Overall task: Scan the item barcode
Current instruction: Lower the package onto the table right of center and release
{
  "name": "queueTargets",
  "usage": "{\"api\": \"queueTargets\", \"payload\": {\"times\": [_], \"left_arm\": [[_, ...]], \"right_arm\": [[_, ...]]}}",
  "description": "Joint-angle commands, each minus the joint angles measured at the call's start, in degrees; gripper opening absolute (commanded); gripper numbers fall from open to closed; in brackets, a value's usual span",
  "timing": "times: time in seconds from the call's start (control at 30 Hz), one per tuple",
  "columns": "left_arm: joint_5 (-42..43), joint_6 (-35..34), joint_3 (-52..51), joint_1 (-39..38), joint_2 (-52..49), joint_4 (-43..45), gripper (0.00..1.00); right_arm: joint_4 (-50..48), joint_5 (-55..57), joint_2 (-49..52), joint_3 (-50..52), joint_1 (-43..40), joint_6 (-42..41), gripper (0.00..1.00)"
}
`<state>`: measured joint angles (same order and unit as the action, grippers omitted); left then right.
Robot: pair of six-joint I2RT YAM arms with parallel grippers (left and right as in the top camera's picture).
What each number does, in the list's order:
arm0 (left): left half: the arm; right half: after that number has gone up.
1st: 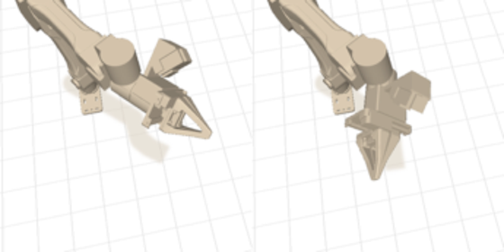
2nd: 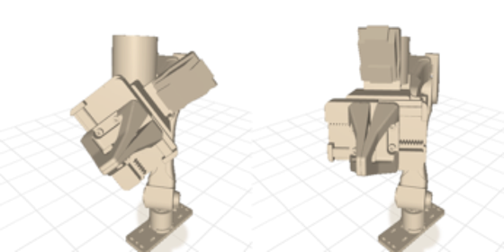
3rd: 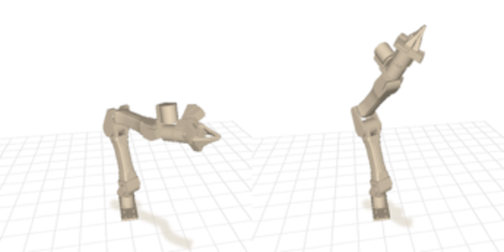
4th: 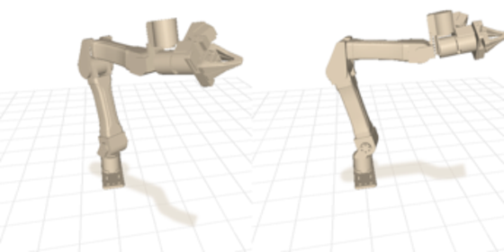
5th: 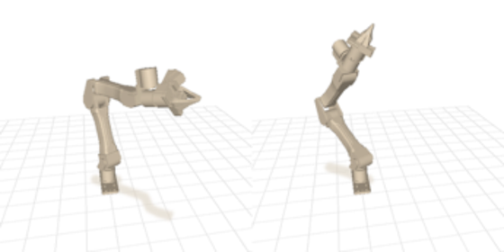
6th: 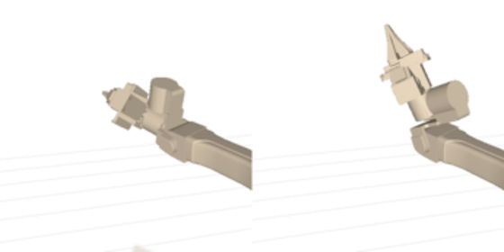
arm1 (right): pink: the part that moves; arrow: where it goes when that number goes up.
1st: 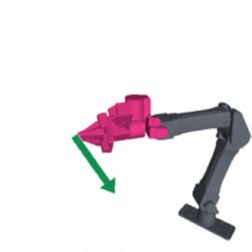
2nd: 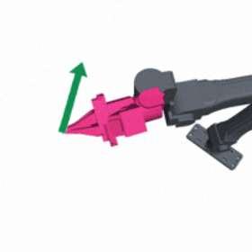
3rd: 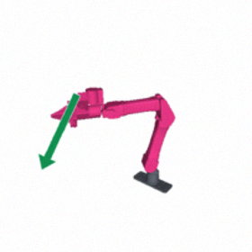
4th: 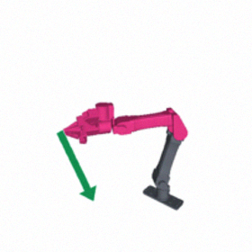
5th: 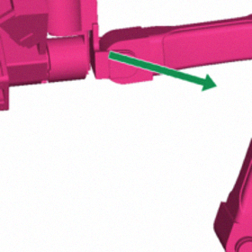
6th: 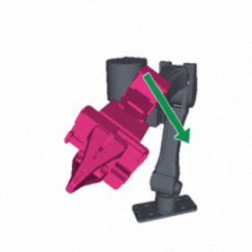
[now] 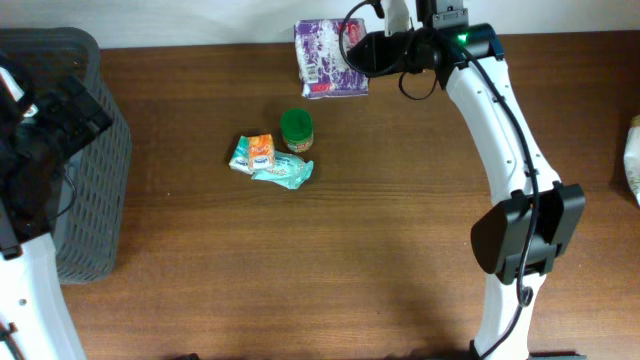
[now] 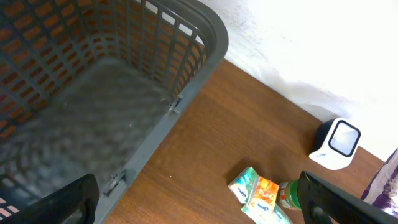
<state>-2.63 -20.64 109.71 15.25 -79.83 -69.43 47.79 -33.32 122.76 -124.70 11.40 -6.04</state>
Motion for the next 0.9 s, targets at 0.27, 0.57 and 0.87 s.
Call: {"api": "queueTargets", "payload": {"times": [0.27,0.57,0.87], "left_arm": [[-0.7,-0.3,0.1,0.4,0.1,0.1,0.99],[-0.7,-0.3,0.1,0.4,0.1,0.1,0.99],[-0.7,-0.3,0.1,0.4,0.1,0.1,0.99]], "right_arm": [[1.3,-3.7,-1.5,-1.0,-0.2,-0.5,0.04],[7.2,10.1,-1.5,-0.8,-0.2,-0.7,0.04],[33.9,63.6,-0.1,0.1,-0.2,-10.5,0.04]]}}
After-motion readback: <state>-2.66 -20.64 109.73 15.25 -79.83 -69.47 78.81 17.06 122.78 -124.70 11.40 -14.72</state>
